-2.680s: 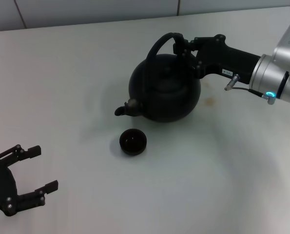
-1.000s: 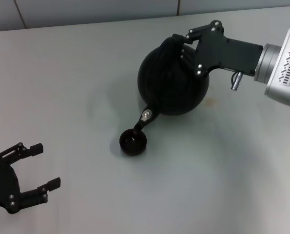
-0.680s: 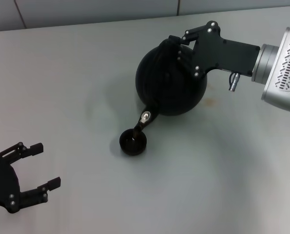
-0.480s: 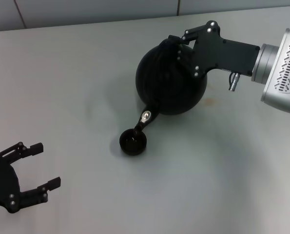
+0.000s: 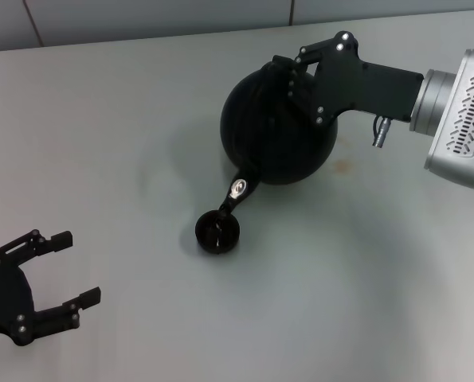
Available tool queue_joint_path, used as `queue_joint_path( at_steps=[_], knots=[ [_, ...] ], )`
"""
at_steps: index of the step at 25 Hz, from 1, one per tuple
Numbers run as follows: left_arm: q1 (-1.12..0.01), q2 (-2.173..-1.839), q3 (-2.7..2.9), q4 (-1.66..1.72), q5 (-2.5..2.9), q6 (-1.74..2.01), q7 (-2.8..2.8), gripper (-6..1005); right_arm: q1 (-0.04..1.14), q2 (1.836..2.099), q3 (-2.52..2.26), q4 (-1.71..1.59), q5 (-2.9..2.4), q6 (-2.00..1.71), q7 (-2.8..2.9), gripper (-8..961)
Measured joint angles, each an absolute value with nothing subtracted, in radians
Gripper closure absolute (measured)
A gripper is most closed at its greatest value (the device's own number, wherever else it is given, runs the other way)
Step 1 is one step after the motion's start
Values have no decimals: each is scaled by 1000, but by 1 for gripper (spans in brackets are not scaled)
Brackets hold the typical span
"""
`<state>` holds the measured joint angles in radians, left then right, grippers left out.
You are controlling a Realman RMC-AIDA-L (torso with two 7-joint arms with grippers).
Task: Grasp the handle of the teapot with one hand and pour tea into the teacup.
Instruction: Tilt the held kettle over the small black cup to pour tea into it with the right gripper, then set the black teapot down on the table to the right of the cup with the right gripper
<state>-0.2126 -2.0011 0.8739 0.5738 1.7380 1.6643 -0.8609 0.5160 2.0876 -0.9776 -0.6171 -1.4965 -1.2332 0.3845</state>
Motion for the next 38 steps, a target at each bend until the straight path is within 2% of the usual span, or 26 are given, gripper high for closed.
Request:
queue_joint_path(
  at_steps=[22,38],
  knots=[
    [-213,-2003,873,572,1738,1664,-857,153,512,2088,-1018,-612,-1464,-1230,353,867],
    [-225,-2006,876,572,1738,1664,-857,153,456,2081,-943,-587,-1388,-1233,798,867]
  ],
)
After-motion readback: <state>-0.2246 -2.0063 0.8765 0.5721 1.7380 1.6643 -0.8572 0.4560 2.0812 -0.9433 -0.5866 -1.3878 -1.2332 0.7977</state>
